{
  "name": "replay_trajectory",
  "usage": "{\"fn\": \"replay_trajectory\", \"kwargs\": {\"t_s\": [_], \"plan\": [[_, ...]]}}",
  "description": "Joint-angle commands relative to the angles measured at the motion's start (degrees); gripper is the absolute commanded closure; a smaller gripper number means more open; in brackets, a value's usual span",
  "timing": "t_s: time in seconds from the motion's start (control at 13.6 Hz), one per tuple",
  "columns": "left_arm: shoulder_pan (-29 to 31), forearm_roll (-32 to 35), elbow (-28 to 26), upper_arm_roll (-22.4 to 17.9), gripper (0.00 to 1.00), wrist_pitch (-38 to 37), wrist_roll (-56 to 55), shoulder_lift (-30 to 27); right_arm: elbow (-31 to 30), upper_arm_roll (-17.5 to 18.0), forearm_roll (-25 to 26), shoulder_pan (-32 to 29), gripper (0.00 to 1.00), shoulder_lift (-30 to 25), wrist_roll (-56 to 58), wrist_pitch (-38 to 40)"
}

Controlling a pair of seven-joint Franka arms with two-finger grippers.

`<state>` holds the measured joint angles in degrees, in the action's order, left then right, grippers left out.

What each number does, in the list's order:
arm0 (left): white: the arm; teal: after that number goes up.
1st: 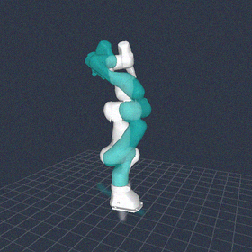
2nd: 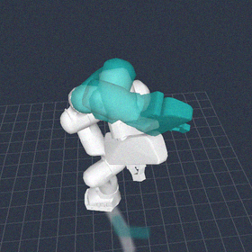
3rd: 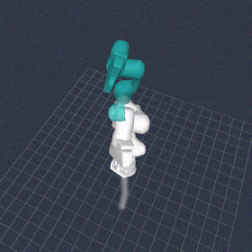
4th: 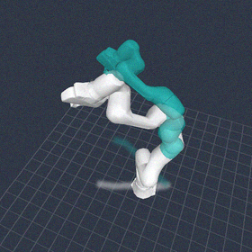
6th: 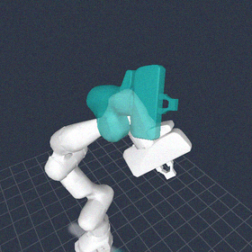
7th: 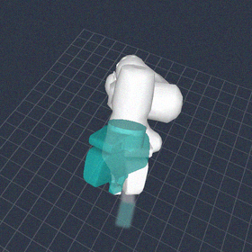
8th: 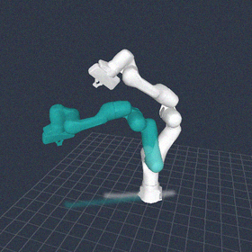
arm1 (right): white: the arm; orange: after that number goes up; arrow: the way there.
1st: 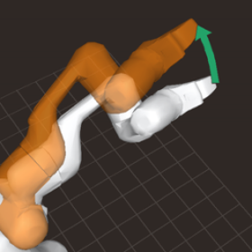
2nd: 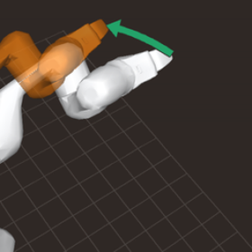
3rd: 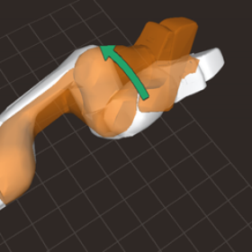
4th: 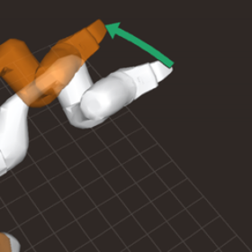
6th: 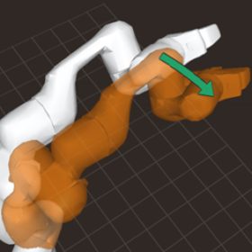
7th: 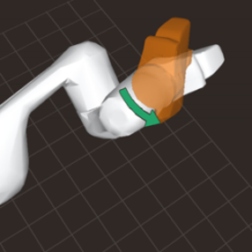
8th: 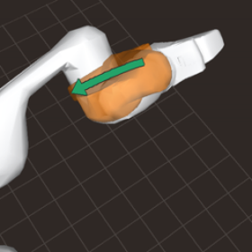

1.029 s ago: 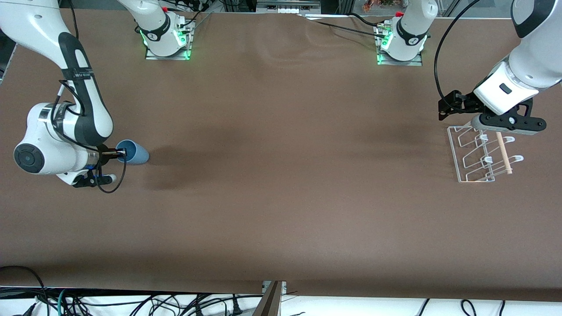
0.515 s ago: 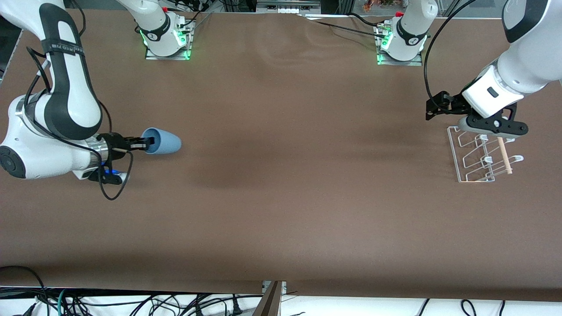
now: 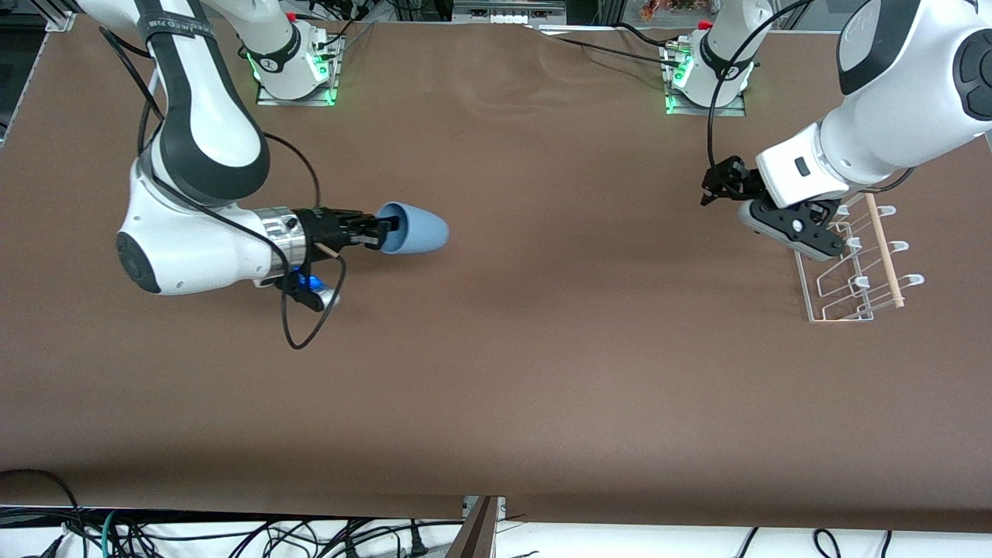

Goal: Transfer cup to left arm and place on rack
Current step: 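Lift the cup with the right gripper while the left gripper approaches, then grasp the cup's base with the left gripper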

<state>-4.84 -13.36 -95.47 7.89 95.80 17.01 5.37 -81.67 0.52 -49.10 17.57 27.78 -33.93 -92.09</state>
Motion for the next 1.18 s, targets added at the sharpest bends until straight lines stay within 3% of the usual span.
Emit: {"fn": "replay_trajectory", "kwargs": {"t_s": [0.0, 0.22, 0.44, 0.81, 1.1], "plan": [[0.01, -5.26, 1.52, -0.15, 0.0, -0.88, 13.95, 1.48, 1.25, -0.25, -10.35, 1.49, 1.0, 1.22, -2.54, -3.34], [-0.87, -14.04, 1.34, 0.11, 0.0, -0.35, 30.06, 3.76, 1.25, -0.25, -16.79, 5.87, 1.0, 1.57, -4.99, -10.53], [-1.05, -16.44, 1.34, 2.38, 0.0, 4.29, 40.27, 4.65, 2.3, 0.45, -21.81, 10.8, 1.0, 3.33, -6.76, -20.2], [-2.89, -17.92, 1.43, 3.98, 0.0, 11.51, 56.61, 7.28, 8.27, 0.54, -26.22, 15.9, 1.0, 8.15, -10.62, -27.61], [-2.89, -18.64, 1.61, 3.98, 0.0, 14.41, 61.13, 7.46, 10.22, 0.54, -26.22, 19.77, 1.0, 10.45, -11.95, -33.49]]}}
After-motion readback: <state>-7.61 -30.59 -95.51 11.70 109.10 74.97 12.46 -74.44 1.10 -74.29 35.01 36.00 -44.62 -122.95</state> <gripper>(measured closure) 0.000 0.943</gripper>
